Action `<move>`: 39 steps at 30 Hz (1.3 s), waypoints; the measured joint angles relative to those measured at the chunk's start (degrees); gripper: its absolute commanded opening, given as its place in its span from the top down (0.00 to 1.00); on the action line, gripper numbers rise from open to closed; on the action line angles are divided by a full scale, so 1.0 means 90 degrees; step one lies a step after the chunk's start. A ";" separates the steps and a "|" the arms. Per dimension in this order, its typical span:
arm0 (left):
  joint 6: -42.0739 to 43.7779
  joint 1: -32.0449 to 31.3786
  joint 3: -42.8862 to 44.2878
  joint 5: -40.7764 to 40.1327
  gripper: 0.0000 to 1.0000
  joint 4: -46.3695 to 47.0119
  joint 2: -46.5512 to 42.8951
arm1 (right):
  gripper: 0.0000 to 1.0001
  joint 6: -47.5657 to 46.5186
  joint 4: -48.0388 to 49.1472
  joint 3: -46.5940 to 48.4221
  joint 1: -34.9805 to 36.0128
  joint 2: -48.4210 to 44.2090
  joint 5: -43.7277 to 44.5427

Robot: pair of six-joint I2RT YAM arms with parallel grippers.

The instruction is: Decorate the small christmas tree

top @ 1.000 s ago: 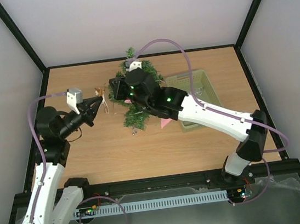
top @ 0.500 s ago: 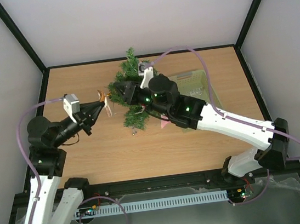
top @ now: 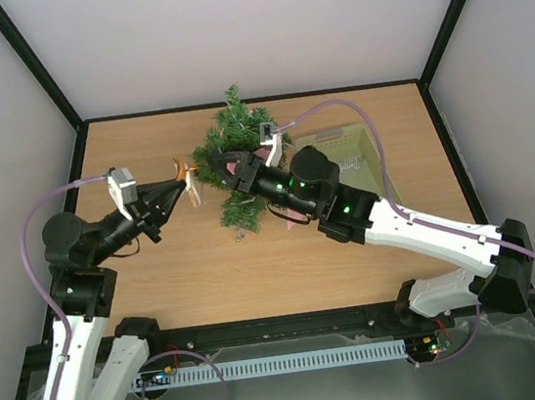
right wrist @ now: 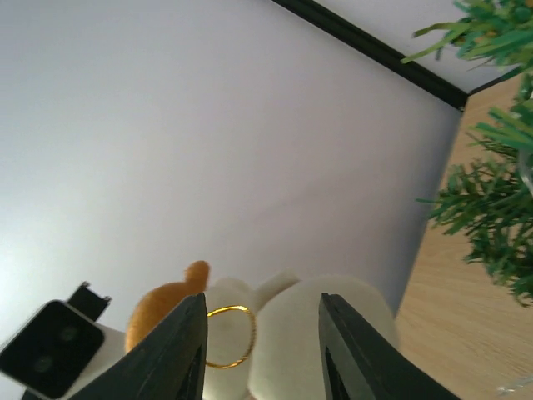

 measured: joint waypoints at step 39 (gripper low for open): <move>0.1081 -0.0022 -0.0219 -0.1559 0.98 -0.0877 0.0661 | 0.98 -0.1115 -0.0743 0.1695 0.0000 0.1547 0.0556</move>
